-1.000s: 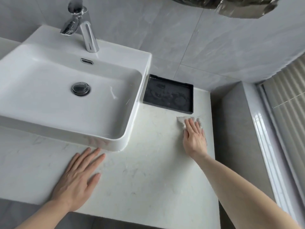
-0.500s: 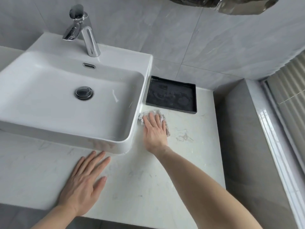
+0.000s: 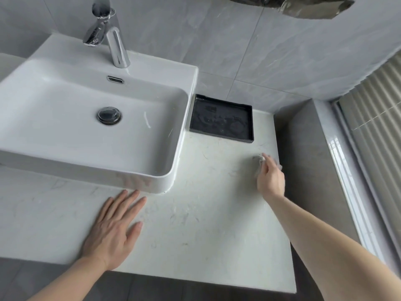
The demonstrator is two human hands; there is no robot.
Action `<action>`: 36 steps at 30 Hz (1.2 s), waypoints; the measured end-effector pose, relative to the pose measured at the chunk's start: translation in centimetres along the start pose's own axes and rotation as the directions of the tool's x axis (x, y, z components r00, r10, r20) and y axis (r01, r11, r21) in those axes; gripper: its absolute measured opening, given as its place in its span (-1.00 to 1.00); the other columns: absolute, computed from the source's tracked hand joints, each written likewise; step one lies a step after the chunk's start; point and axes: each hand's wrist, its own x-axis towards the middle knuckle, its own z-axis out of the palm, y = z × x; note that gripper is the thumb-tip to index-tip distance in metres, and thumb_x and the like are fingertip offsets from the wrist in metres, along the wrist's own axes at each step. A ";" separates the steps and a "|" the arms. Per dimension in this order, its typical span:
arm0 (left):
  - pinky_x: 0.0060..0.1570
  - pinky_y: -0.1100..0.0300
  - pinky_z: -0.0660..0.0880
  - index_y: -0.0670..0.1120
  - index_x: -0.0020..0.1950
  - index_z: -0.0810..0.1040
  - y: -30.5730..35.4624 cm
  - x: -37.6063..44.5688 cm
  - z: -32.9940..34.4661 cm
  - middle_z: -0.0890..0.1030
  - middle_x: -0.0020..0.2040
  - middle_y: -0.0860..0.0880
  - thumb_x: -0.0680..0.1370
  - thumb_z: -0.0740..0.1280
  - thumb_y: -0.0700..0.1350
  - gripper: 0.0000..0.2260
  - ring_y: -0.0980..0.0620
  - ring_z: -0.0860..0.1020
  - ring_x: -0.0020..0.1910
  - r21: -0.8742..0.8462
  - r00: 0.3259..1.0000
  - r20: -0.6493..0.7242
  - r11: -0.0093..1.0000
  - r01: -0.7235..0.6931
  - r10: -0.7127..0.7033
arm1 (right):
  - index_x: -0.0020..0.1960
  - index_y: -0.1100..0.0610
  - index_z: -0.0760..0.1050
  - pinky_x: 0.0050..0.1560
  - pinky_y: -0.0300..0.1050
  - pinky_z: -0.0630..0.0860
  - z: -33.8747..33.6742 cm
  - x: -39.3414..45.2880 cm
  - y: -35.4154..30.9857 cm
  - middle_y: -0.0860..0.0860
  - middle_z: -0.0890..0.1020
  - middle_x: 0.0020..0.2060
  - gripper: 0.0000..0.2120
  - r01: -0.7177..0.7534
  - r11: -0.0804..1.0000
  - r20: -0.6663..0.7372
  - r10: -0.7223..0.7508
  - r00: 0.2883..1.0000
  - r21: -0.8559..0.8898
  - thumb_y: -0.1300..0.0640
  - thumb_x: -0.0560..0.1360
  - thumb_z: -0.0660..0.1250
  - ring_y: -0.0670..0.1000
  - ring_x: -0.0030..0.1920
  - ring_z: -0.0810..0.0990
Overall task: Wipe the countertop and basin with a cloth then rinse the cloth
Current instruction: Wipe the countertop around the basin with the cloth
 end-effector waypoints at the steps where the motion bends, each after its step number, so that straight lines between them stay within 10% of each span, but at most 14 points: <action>1: 0.59 -0.14 0.11 0.10 0.66 0.19 0.0 0.0 0.0 0.13 0.68 0.12 0.65 0.05 0.15 -0.45 0.04 0.05 0.67 0.001 1.000 -0.001 1.000 0.003 -0.003 | 0.44 -0.11 0.46 0.32 0.15 0.52 0.6 0.0 -1.9 0.00 0.59 0.36 -0.65 0.026 0.997 -0.016 -0.025 1.000 0.070 -0.04 0.74 0.04 0.19 0.37 0.54; 4: 0.59 -0.15 0.12 0.10 0.65 0.20 0.0 0.0 -0.1 0.13 0.68 0.12 0.64 0.06 0.14 -0.45 0.04 0.06 0.67 0.001 1.000 0.000 1.000 0.004 -0.004 | 0.38 -0.14 0.46 0.30 0.10 0.53 3.9 -0.9 -8.4 -0.02 0.63 0.26 -0.69 0.242 0.953 0.048 -0.254 0.966 0.180 -0.05 0.74 0.04 0.14 0.32 0.58; 8: 0.59 -0.15 0.13 0.12 0.66 0.18 -0.1 0.1 0.1 0.12 0.67 0.14 0.64 0.08 0.14 -0.45 0.05 0.06 0.67 -0.006 1.000 -0.014 1.000 -0.003 0.003 | 0.49 -0.06 0.40 0.64 0.16 0.03 10.4 -3.8 -14.4 -0.06 0.35 0.56 -0.63 0.516 0.856 0.327 -0.494 0.806 0.023 0.03 0.76 0.00 0.10 0.65 0.12; 18: 0.59 -0.15 0.11 0.09 0.65 0.20 -0.3 0.2 0.4 0.13 0.67 0.12 0.64 0.07 0.13 -0.45 0.05 0.06 0.67 -0.007 1.000 -0.027 1.000 -0.012 0.012 | 0.64 -0.08 0.21 0.66 0.02 -0.18 5.8 -2.3 -3.5 0.01 0.12 0.67 -0.52 0.312 0.936 0.141 -0.291 0.946 -0.165 0.01 0.72 0.02 0.06 0.68 -0.02; 26: 0.61 -0.14 0.09 0.11 0.66 0.17 0.0 0.1 0.1 0.11 0.68 0.12 0.64 0.07 0.14 -0.44 0.06 0.03 0.67 0.009 1.000 -0.010 1.000 0.006 -0.006 | 0.47 -0.07 0.41 0.32 0.07 0.49 0.8 -2.5 -3.3 0.01 0.50 0.46 -0.62 0.123 0.992 0.009 -0.123 0.992 -0.003 0.09 0.73 0.01 0.18 0.45 0.48; 31: 0.61 -0.12 0.08 0.12 0.66 0.16 0.1 0.0 0.0 0.09 0.68 0.13 0.65 0.06 0.15 -0.44 0.06 0.01 0.67 0.015 1.000 -0.010 1.000 0.007 -0.007 | 0.46 -0.06 0.42 0.49 0.09 0.32 7.3 -7.3 -11.9 0.06 0.45 0.49 -0.63 0.377 0.923 0.187 -0.386 0.903 0.083 0.18 0.72 0.08 0.13 0.54 0.29; 36: 0.62 -0.10 0.04 0.13 0.66 0.16 0.0 0.1 0.1 0.09 0.68 0.13 0.65 0.06 0.15 -0.44 0.07 -0.01 0.67 0.016 1.000 -0.013 1.000 0.009 -0.009 | 0.64 -0.10 0.21 0.66 0.11 -0.19 11.0 -9.7 -12.0 -0.02 0.11 0.68 -0.52 0.370 0.927 0.254 -0.343 0.904 -0.063 0.02 0.73 0.02 0.13 0.68 -0.08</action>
